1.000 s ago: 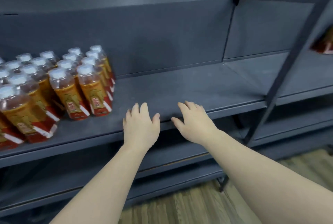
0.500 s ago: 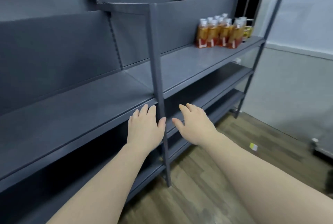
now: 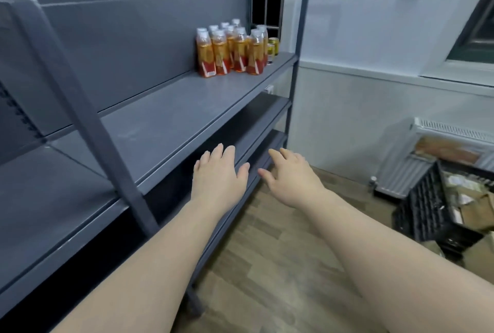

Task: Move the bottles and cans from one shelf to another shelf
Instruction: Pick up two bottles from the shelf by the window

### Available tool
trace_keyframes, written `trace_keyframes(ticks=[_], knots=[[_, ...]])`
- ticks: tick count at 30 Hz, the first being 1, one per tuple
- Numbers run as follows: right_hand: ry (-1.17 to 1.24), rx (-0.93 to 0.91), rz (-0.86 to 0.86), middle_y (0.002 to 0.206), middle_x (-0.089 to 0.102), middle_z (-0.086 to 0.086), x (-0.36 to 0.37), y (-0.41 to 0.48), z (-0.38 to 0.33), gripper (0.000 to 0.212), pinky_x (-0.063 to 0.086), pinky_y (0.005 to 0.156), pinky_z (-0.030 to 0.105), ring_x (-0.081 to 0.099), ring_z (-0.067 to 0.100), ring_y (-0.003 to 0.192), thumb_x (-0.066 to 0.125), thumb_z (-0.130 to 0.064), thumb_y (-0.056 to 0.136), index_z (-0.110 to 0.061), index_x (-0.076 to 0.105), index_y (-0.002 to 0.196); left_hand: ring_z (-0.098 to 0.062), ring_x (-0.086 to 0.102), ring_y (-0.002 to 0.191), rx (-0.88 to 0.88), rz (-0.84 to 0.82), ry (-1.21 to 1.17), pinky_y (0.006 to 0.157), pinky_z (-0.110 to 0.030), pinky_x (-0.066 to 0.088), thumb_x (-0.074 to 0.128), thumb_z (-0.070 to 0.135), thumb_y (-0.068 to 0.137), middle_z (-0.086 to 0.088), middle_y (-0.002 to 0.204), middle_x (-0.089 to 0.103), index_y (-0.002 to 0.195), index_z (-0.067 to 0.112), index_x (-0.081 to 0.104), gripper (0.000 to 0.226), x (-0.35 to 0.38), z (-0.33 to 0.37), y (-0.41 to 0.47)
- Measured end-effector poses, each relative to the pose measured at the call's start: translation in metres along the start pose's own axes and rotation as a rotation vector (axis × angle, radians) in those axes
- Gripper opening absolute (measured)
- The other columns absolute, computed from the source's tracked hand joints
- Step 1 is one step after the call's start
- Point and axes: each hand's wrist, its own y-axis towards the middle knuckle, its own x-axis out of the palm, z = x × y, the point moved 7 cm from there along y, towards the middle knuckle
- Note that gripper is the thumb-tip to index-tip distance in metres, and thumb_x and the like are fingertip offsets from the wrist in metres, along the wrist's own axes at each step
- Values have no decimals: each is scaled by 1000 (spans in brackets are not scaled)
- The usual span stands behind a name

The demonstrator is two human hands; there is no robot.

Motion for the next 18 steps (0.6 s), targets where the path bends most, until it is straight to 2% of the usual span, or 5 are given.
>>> trace_keyframes(ticks=[9, 13, 18], knots=[[-4, 64, 40, 146, 44, 9, -11, 99, 41, 63, 25, 118, 42, 34, 30, 139, 36, -53, 103, -16, 29, 154, -31, 33, 141, 46, -21, -23, 117, -49, 27, 39, 47, 103, -7, 157, 35, 151, 15, 35, 58, 22, 13, 114], [9, 91, 28, 148, 43, 10, -11, 140, 66, 63, 27, 117, 43, 32, 30, 140, 37, -53, 102, -17, 29, 154, -31, 38, 137, 63, -37, -18, 113, -49, 32, 39, 48, 102, -7, 151, 43, 148, 15, 38, 57, 39, 23, 158], [20, 70, 9, 156, 34, 10, -15, 197, 101, 65, 22, 120, 40, 27, 29, 145, 37, -51, 103, -16, 25, 156, -31, 30, 145, 50, -39, -14, 118, -49, 26, 38, 49, 102, -7, 158, 34, 152, 16, 33, 60, 61, 43, 216]])
